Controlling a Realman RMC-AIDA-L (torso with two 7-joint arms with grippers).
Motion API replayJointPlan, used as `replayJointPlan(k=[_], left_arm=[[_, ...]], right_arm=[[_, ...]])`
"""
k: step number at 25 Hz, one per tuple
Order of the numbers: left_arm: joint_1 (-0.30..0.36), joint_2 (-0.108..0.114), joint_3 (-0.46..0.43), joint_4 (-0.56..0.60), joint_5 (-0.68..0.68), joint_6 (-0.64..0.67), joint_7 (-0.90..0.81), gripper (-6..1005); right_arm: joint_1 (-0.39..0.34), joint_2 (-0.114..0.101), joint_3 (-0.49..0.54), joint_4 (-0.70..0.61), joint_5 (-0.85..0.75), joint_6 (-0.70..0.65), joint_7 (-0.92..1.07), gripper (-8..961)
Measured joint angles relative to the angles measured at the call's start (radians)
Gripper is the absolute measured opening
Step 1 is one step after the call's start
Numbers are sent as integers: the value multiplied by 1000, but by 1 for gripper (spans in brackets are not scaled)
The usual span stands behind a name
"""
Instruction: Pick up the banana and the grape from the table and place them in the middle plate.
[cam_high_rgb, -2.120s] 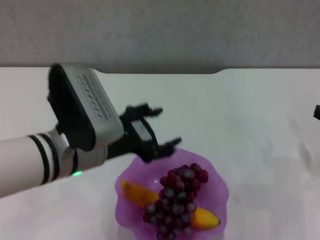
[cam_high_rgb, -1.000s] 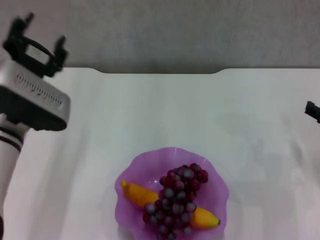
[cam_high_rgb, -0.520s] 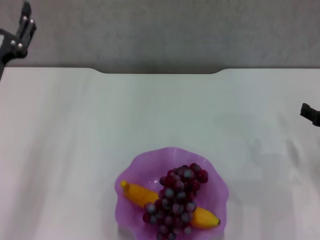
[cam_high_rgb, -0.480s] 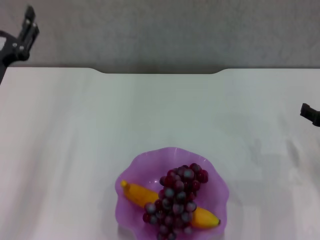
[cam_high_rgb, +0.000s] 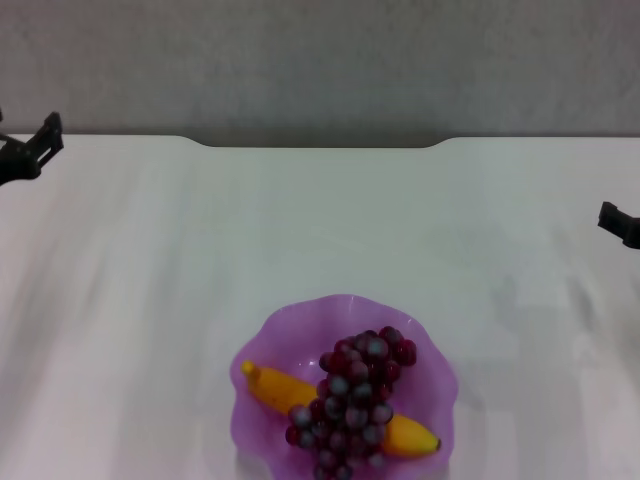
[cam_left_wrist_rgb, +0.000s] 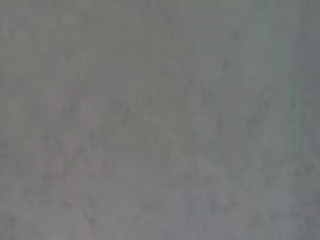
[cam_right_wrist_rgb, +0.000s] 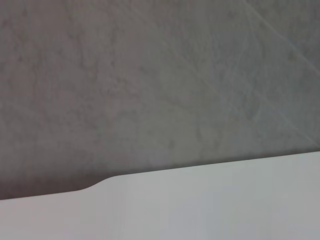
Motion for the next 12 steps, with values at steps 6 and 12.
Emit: replayJointPlan(k=[6, 12], left_arm=[[10, -36, -59, -3, 50, -44, 10, 759], [13, -38, -64, -4, 51, -79, 13, 759]], right_arm=[[4, -1, -1, -2, -2, -1, 0, 861], [5, -1, -3, -18, -2, -1, -18, 861]])
